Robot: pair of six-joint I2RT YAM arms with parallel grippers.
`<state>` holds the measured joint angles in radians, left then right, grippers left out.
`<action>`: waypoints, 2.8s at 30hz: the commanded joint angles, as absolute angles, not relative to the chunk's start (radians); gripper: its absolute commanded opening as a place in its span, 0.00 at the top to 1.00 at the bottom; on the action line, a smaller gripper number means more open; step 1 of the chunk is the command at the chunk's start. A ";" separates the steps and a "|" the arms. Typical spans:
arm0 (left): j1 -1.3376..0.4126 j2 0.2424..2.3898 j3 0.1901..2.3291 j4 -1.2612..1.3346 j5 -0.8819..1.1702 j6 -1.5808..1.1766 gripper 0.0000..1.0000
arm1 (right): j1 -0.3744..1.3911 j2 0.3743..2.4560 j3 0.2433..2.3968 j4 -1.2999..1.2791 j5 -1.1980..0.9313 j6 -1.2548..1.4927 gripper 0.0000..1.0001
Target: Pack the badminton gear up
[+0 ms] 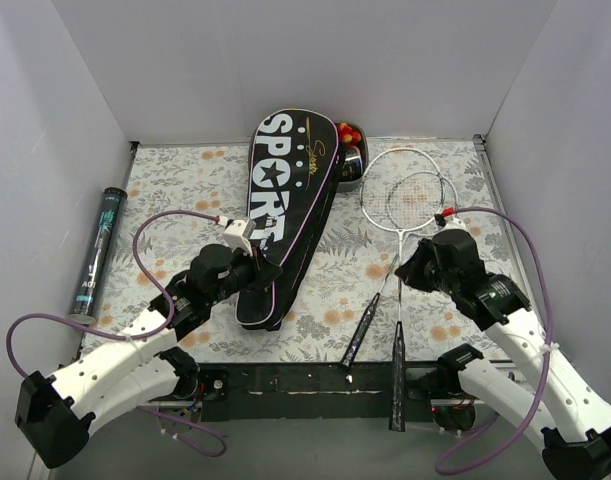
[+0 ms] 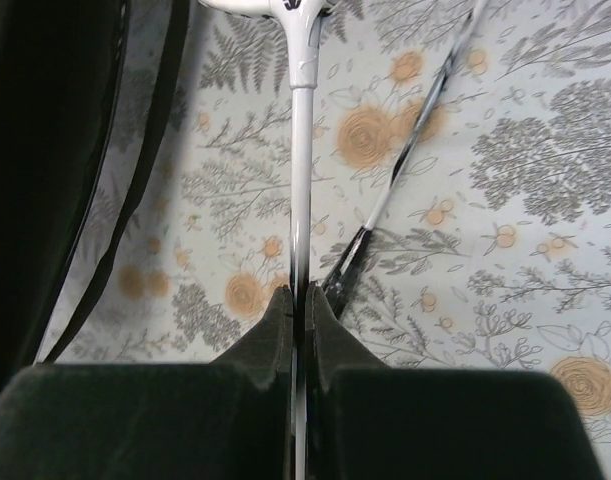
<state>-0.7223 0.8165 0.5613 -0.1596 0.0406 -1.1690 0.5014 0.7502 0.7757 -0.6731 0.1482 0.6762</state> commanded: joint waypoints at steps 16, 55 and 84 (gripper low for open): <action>-0.732 0.879 0.669 -0.110 0.046 -1.200 1.00 | 0.784 0.813 0.773 -0.581 -0.022 0.747 0.99; -0.742 0.933 0.700 -0.084 0.051 -1.204 1.00 | 0.836 0.722 0.676 -0.582 0.038 0.819 0.99; -0.808 0.782 0.491 -0.063 0.152 -1.357 1.00 | 0.839 1.486 1.043 0.053 0.139 0.655 0.99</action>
